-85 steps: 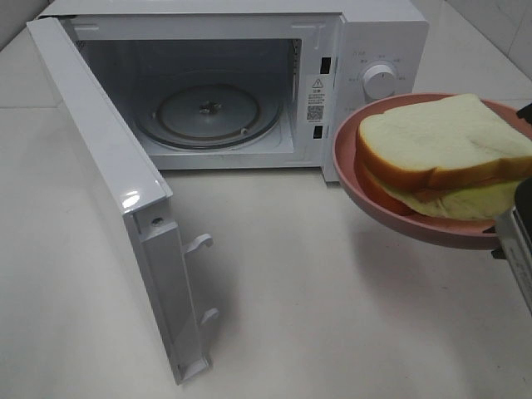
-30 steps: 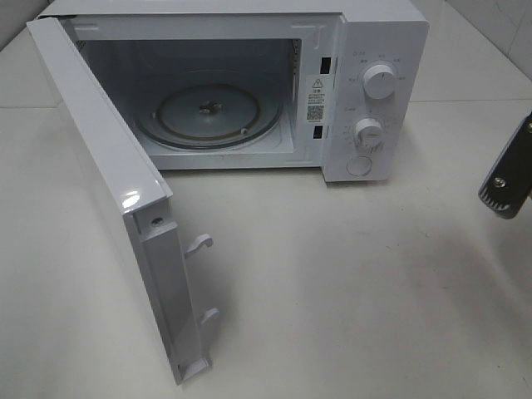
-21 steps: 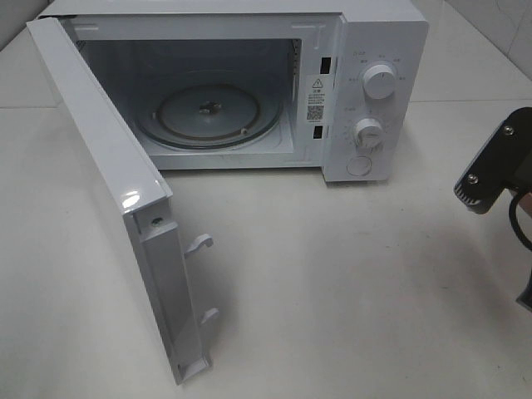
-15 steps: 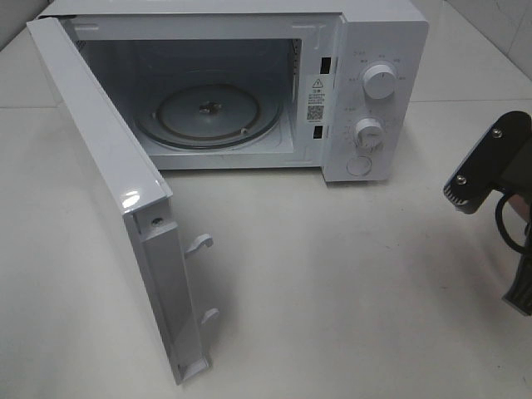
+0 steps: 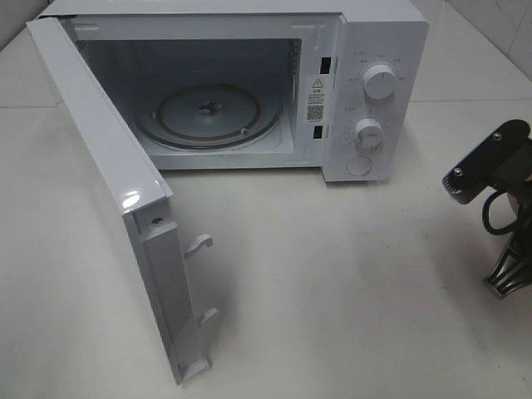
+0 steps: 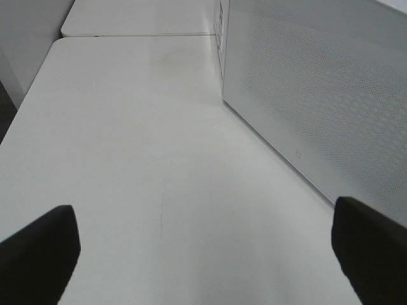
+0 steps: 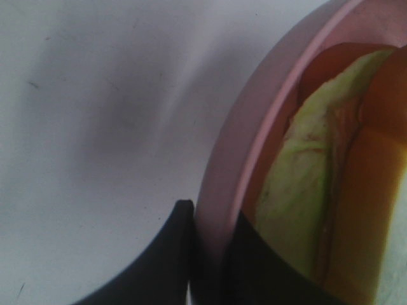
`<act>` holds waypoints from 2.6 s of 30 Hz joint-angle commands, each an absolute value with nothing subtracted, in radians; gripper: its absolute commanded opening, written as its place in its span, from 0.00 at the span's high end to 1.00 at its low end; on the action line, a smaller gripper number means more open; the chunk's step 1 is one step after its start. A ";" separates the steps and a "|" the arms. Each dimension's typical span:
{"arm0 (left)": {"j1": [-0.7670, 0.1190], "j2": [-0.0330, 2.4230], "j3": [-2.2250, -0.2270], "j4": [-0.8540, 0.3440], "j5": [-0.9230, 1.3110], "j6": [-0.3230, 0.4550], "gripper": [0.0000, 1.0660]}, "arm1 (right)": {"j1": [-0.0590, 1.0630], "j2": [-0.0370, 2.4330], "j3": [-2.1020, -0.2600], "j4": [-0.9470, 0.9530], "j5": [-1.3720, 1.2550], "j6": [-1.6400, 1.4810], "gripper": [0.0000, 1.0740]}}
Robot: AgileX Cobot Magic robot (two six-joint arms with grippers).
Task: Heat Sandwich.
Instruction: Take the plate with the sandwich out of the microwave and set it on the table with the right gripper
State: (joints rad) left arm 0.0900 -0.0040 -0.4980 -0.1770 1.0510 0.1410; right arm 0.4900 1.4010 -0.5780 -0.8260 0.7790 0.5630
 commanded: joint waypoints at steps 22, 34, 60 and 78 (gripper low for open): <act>0.085 -0.028 -0.496 -0.183 1.038 0.140 0.05 | 0.207 1.637 -0.605 -1.015 0.639 0.855 0.99; 0.085 -0.028 -0.496 -0.183 1.038 0.140 0.05 | 0.197 1.783 -0.670 -1.089 0.627 0.957 0.98; 0.085 -0.028 -0.496 -0.183 1.038 0.140 0.05 | 0.197 1.888 -0.700 -1.112 0.612 1.001 0.92; 0.085 -0.028 -0.496 -0.183 1.038 0.140 0.05 | 0.197 1.761 -0.700 -0.922 0.639 0.820 0.44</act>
